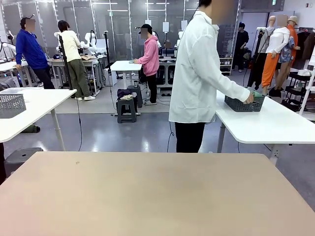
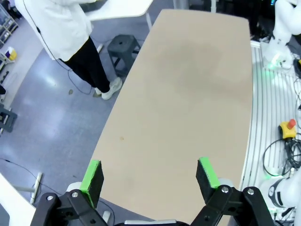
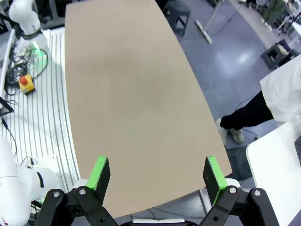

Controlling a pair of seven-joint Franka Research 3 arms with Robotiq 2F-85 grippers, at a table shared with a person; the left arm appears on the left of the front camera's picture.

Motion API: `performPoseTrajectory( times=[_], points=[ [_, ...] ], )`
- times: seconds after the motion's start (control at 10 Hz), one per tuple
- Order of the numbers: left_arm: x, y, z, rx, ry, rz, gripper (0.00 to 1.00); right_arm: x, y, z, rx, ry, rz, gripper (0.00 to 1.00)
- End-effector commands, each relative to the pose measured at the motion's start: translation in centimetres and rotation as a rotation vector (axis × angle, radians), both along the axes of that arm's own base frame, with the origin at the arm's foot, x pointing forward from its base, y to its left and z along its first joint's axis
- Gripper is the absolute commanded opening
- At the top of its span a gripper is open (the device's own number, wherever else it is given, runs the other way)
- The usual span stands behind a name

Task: Fold the towels and place them in the basket.
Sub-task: When a person lays out a Towel with hook on the table, fold it in half twice.

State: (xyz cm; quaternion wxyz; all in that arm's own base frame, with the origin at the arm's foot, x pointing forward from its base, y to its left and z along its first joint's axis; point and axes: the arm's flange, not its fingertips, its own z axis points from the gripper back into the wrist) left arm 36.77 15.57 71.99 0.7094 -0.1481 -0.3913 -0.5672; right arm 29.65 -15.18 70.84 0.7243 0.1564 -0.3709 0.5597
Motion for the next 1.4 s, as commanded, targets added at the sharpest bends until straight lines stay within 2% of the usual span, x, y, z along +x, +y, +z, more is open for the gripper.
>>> performPoseTrajectory(
  times=[0.0, 0.3, 0.5, 1.1, 1.3],
  points=[
    [0.41, 0.81, 0.52, -0.029, -0.009, -0.047, 1.00, -0.05, -0.84, 0.65, 0.048, -0.013, 0.051, 1.00],
    [0.14, 1.25, 0.49, -0.047, -0.009, -0.069, 1.00, -0.68, -0.85, 1.13, 0.070, -0.010, 0.059, 1.00],
    [0.22, 0.76, 0.18, -0.036, -0.004, -0.037, 1.00, -0.68, -0.63, 1.12, 0.067, -0.003, 0.037, 1.00],
    [0.22, 0.76, 0.18, -0.036, -0.004, -0.037, 1.00, -0.68, -0.63, 1.12, 0.067, -0.003, 0.037, 1.00],
    [0.34, 0.75, 0.02, -0.006, 0.011, -0.026, 1.00, -0.50, -0.75, 0.98, 0.043, 0.022, 0.022, 1.00]
  ],
)
